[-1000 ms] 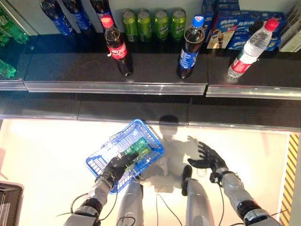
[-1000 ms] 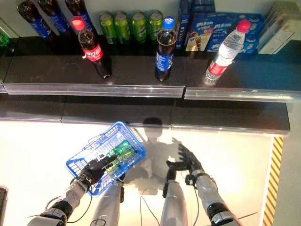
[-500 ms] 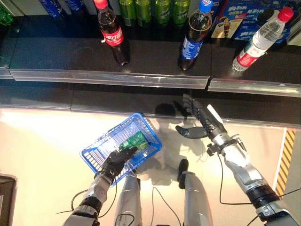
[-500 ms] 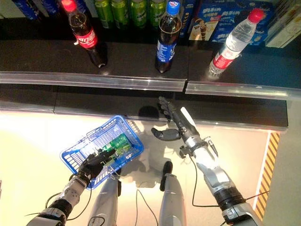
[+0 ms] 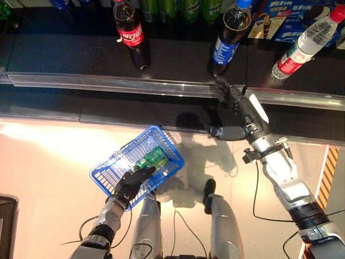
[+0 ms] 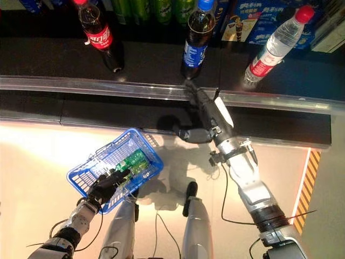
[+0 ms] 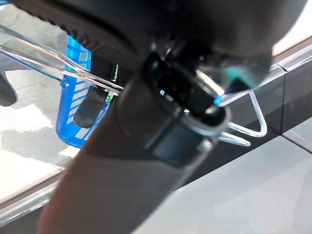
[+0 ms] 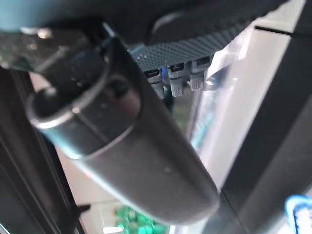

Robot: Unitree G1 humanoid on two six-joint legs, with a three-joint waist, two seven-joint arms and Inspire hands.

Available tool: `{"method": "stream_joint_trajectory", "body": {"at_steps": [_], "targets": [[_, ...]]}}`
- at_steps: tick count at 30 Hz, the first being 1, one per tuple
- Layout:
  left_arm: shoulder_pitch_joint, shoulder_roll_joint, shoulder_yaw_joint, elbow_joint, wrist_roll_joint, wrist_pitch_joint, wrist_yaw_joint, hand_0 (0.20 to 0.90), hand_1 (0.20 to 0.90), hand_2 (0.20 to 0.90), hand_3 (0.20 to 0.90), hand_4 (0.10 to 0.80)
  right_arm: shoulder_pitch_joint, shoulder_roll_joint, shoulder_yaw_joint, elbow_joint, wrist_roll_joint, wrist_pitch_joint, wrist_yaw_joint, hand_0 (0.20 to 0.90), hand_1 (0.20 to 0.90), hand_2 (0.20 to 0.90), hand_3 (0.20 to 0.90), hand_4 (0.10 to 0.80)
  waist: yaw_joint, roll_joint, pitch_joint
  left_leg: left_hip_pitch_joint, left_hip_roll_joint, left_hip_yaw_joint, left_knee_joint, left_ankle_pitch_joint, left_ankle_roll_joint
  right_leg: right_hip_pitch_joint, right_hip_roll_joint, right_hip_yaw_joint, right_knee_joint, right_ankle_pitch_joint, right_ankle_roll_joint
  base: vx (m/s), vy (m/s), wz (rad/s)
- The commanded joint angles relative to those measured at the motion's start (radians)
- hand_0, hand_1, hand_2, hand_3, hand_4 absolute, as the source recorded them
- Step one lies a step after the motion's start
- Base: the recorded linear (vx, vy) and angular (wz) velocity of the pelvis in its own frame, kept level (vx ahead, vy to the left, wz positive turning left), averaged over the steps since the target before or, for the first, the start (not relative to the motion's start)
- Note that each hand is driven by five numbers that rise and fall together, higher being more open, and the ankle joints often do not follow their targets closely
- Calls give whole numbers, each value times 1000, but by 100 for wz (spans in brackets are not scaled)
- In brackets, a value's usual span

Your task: Pick up the drink and place into the basket.

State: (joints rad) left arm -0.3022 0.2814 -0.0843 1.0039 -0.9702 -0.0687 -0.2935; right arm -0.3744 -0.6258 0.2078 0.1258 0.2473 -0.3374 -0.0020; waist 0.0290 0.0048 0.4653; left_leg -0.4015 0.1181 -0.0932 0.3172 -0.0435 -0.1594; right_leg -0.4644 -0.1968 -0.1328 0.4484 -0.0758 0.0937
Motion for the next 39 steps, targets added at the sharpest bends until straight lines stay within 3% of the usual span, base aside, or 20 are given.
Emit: {"method": "stream_joint_trajectory", "body": {"at_steps": [1, 16, 39], "targets": [[130, 37, -30, -43, 1, -30, -57, 300, 300, 300, 200, 100, -97, -23, -106, -129, 62, -160, -66, 900, 900, 900, 900, 800, 13, -4, -62, 3, -15, 10, 38, 3, 77, 62, -26, 15, -51, 9, 32, 31, 8, 0], [125, 30, -56, -72, 15, -5, -36, 300, 300, 300, 200, 100, -211, -24, -147, -34, 137, -168, -155, 900, 900, 900, 900, 800, 38, 11, -47, 22, -28, 7, 27, 4, 83, 91, -44, -12, -74, 17, 30, 14, 7, 3], [96, 38, -101, -87, 8, 12, -15, 300, 300, 300, 200, 100, -348, -46, -148, 140, 228, -79, -271, 900, 900, 900, 900, 800, 66, 23, -34, 43, -36, 4, 0, 12, 89, 125, -51, -42, -106, 29, 27, 1, 1, 2]]}}
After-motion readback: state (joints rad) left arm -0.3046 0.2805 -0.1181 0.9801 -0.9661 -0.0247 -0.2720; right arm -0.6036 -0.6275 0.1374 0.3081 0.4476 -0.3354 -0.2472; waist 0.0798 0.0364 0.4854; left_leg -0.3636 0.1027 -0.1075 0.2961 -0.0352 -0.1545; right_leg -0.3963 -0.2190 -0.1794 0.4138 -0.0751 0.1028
